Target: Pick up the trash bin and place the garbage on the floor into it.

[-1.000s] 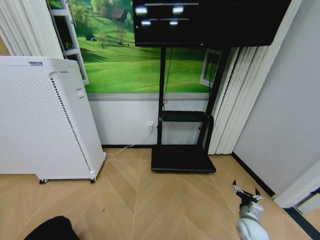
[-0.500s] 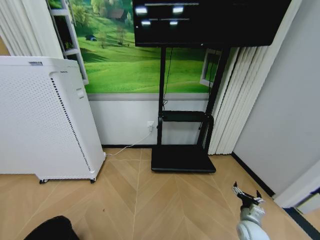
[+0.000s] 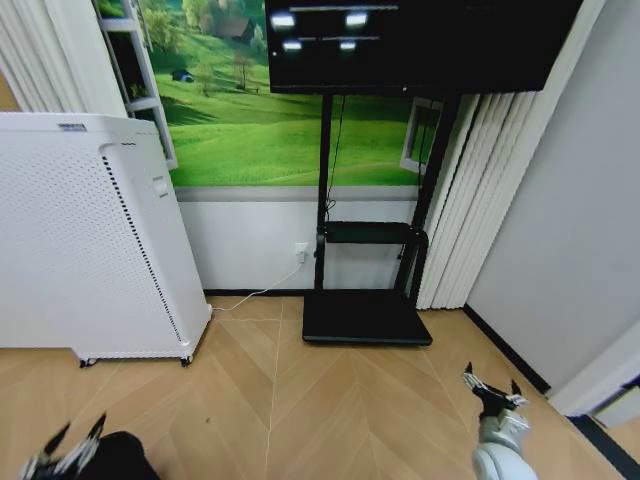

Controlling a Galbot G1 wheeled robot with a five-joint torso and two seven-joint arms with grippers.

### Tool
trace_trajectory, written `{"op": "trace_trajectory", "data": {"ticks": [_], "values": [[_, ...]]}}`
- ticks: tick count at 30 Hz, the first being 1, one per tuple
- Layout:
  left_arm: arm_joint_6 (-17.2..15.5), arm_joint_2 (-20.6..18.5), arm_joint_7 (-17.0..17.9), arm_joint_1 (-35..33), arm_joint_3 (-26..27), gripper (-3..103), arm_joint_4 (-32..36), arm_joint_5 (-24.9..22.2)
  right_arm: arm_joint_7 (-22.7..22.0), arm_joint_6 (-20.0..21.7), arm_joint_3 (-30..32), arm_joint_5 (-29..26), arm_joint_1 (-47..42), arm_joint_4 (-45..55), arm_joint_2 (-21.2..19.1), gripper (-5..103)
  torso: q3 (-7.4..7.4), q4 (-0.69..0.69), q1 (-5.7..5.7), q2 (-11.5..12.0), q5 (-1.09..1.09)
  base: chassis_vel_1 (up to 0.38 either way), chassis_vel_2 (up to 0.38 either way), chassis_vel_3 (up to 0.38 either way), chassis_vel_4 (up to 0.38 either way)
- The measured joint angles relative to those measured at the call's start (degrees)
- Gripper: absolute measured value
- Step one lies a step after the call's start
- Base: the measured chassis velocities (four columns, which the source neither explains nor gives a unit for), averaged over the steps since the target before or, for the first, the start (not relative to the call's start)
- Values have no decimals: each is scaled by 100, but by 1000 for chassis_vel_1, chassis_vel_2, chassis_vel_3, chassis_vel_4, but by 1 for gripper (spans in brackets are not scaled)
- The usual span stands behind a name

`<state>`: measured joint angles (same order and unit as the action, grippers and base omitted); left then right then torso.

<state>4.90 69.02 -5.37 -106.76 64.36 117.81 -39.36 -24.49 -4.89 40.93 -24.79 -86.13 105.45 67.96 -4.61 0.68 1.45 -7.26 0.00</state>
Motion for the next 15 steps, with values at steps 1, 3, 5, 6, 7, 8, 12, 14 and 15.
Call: {"op": "trace_trajectory", "data": {"ticks": [1, 3, 5, 6, 7, 8, 12, 14, 15], "values": [[-199, -141, 223, 104, -193, 96, 268, 62, 1, 160, -68, 14, -62, 303, -14, 100, 0, 0, 0, 0, 0, 0, 0, 0, 0], [-672, -450, 616, 353, -681, 98, 750, 207, 19, 535, -246, 34, -174, 961, -172, 100, 0, 1, 0, 0, 1, 0, 0, 0, 0], [-830, -586, 778, 470, -965, 99, 902, 274, 56, 678, -325, 47, -229, 1255, -278, 100, 0, 0, 0, 0, 0, 0, 0, 0, 0], [-906, -664, 863, 548, -1156, 99, 971, 324, 122, 808, -390, 57, -290, 1531, -398, 100, 0, 1, 0, 0, -1, 0, 0, 0, 0], [-906, -664, 863, 548, -1156, 99, 971, 324, 122, 808, -390, 57, -290, 1531, -398, 100, 0, 1, 0, 0, -1, 0, 0, 0, 0], [-983, -777, 1004, 667, -1479, 99, 1018, 456, 251, 943, -455, 96, -431, 1895, -556, 100, 0, -2, 0, 0, -1, 0, 0, 0, 0], [-1027, -863, 1231, 747, -1885, 99, 1041, 704, 600, 1200, -472, 277, -962, 2557, -607, 100, 0, -1, 0, 0, -1, 0, 0, 0, 0], [-1031, -863, 1265, 749, -1926, 100, 1051, 729, 656, 1234, -464, 333, -1085, 2667, -566, 100, 0, 0, 0, 0, 0, 0, 0, 0, 0], [-1033, -859, 1285, 749, -1939, 100, 1059, 745, 678, 1246, -459, 362, -1144, 2719, -545, 100, 0, 1, 0, 0, 0, 0, 0, 0, 0]]}}
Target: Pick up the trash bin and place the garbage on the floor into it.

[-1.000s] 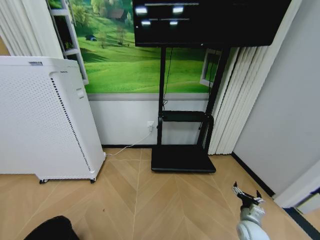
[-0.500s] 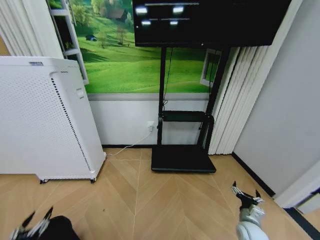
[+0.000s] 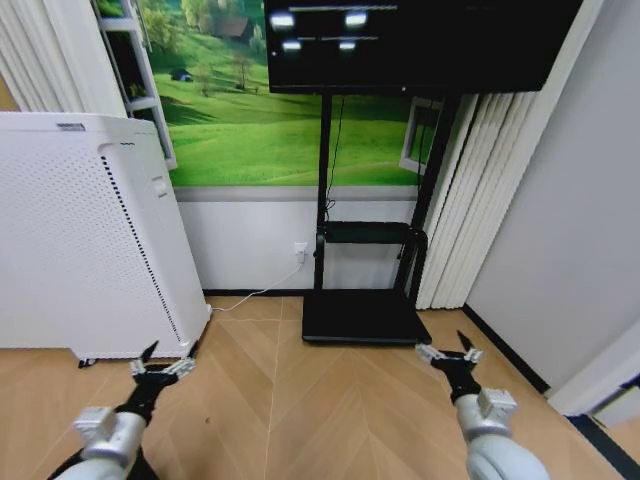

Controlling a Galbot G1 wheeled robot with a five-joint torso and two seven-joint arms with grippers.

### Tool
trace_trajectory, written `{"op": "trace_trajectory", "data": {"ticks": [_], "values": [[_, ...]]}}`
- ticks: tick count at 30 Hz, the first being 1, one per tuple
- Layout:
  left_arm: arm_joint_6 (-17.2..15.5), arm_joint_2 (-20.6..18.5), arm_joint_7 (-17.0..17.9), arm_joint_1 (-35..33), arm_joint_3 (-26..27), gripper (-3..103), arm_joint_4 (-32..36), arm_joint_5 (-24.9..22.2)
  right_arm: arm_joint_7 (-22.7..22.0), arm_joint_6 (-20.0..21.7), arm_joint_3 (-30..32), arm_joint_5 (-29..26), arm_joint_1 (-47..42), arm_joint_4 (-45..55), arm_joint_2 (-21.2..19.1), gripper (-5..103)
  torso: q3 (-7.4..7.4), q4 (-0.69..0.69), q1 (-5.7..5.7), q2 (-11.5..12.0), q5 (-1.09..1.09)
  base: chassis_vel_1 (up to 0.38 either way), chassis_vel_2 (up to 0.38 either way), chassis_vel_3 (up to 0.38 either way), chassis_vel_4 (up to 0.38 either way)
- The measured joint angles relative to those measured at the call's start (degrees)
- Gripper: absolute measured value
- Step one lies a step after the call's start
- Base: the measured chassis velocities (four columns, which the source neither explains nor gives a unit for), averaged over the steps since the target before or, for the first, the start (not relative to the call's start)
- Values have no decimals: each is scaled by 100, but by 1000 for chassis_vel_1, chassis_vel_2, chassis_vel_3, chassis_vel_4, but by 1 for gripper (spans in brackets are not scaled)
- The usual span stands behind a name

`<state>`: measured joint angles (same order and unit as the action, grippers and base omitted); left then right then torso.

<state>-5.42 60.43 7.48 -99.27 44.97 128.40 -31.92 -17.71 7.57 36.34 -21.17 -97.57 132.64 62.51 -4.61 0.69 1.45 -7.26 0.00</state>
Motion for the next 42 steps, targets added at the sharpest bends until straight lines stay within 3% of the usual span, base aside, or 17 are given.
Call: {"op": "trace_trajectory", "data": {"ticks": [10, 17, 42], "values": [[0, 115, 129, -132, 45, 100, 118, 138, 62, 68, 14, 293, -398, 375, 268, 100, 0, -2, 0, 0, 0, 0, 0, 0, 0], [-151, 171, 532, -77, 9, 100, 243, 262, -119, 76, -34, 392, -289, 359, 401, 100, 0, -1, -1, -1, 0, 0, 0, 0, 0], [-316, 169, 384, -195, 46, 100, 383, 275, -36, -88, -95, 342, -280, 283, 456, 100, 0, -1, 0, -1, 0, 0, 0, 0, 0]]}}
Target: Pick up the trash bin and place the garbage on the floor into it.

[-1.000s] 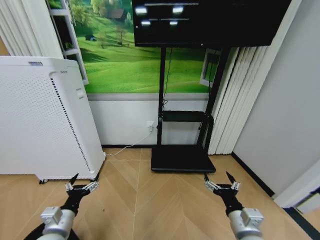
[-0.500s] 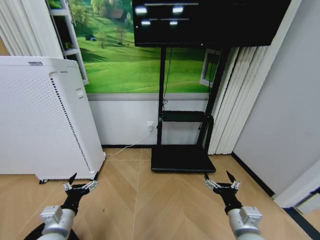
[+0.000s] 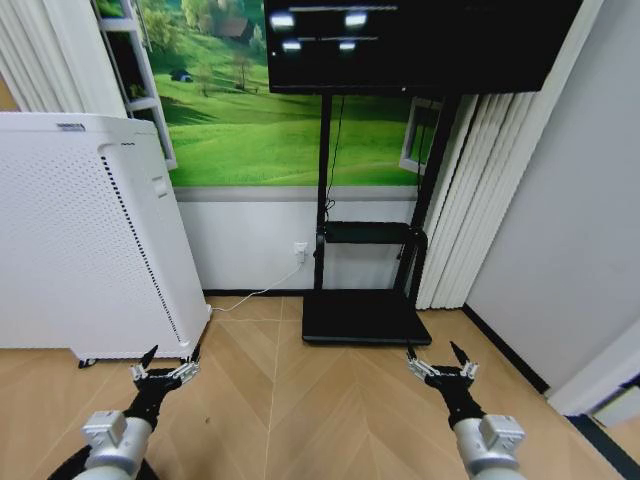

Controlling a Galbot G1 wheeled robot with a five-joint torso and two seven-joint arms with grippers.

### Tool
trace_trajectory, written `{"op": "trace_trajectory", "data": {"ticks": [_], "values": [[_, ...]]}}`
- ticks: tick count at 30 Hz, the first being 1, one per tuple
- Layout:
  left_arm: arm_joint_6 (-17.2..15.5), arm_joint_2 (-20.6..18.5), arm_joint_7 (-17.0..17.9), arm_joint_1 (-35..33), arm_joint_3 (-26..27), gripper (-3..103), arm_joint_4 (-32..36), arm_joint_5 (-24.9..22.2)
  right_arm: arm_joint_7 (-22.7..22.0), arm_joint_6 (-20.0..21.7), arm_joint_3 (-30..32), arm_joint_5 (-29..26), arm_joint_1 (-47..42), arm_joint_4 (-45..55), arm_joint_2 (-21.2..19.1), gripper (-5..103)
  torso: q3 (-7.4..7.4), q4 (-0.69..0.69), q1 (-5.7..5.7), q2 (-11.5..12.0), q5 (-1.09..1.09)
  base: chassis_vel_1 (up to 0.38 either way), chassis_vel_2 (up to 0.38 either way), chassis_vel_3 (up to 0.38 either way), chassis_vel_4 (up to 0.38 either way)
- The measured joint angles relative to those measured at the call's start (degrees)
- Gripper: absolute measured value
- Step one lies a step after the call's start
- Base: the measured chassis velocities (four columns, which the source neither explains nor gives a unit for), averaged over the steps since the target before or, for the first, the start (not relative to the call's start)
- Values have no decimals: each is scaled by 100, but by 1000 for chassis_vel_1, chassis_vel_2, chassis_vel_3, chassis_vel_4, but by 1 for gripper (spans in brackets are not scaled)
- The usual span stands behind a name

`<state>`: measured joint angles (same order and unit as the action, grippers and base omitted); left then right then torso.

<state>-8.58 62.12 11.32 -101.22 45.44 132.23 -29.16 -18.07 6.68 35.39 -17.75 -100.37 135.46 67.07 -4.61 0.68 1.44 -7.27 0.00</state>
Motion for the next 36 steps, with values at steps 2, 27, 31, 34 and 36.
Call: {"op": "trace_trajectory", "data": {"ticks": [2, 27, 31, 34, 36], "values": [[0, 0, -1, 0, 1, 100, 0, -1, 1, 0, 1, -1, 0, 0, 0, 100, 0, 0, 0, 0, 0, 0, 0, 0, 0], [0, 1, -6, 0, 2, 100, -2, -9, 2, -3, 4, -5, -1, 4, 0, 100, -95, 0, 21, -116, 0, 0, 0, 0, 0], [0, 1, -6, 1, 2, 100, -4, -9, 2, -3, 4, -5, 0, 4, -1, 100, -167, 0, 40, -208, 0, 0, 0, 0, 0], [1, 1, -6, 1, 2, 100, -5, -9, 1, -3, 4, -5, 0, 4, -1, 100, -218, 0, 59, -277, 0, 0, 0, 0, 0], [1, 1, -6, 1, 2, 100, -6, -9, 1, -3, 4, -5, 0, 4, -1, 100, -246, 0, 67, -312, 0, 0, 0, 0, 0]]}}
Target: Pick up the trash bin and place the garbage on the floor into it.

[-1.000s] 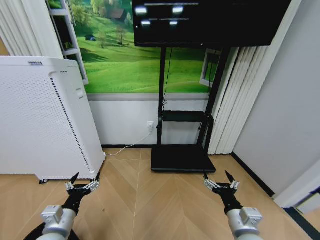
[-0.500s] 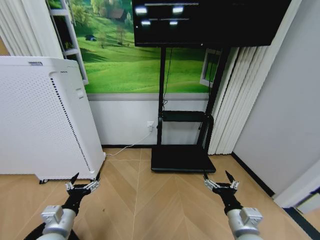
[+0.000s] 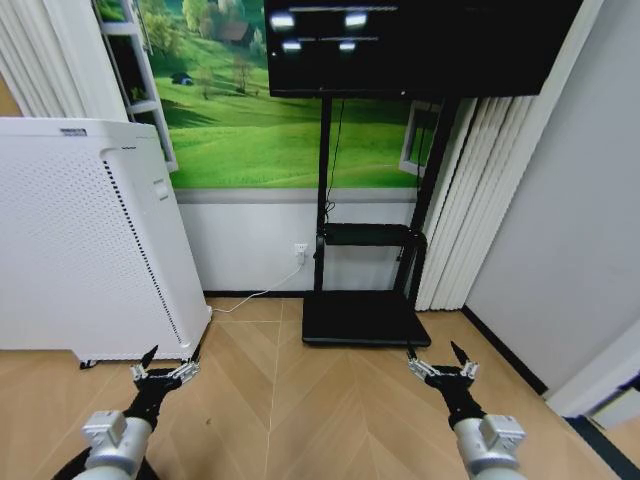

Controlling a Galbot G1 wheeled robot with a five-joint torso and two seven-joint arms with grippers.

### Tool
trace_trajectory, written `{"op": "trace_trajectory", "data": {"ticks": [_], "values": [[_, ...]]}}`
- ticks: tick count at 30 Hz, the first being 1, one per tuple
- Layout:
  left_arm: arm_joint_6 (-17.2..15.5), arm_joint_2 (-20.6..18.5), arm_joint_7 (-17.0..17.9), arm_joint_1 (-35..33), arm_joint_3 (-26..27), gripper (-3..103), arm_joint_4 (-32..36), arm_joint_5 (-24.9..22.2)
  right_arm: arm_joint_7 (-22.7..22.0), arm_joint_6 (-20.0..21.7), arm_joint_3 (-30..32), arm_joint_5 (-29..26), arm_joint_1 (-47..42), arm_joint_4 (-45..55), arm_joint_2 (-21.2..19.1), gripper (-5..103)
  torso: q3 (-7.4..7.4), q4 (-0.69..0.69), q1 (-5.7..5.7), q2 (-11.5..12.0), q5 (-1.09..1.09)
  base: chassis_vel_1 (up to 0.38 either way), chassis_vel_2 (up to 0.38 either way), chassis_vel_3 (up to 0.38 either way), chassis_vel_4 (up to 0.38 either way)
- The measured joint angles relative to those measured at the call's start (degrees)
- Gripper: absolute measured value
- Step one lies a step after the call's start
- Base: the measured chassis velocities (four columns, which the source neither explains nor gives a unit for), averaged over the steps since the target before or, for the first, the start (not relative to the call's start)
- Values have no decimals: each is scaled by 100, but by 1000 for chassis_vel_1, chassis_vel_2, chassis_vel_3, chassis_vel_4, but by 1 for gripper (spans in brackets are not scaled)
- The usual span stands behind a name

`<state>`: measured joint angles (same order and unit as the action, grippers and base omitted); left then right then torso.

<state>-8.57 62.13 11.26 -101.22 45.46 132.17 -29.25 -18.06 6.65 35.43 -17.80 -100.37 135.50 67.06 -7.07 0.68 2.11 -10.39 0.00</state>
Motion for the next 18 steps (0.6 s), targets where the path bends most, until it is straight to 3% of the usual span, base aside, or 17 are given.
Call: {"op": "trace_trajectory", "data": {"ticks": [18], "values": [[5, 0, 0, 0, 0, 100, -1, 0, 0, 1, 0, 0, 0, -1, 0, 100, -316, 0, 114, -432, 0, 0, 0, 0, 0]]}}
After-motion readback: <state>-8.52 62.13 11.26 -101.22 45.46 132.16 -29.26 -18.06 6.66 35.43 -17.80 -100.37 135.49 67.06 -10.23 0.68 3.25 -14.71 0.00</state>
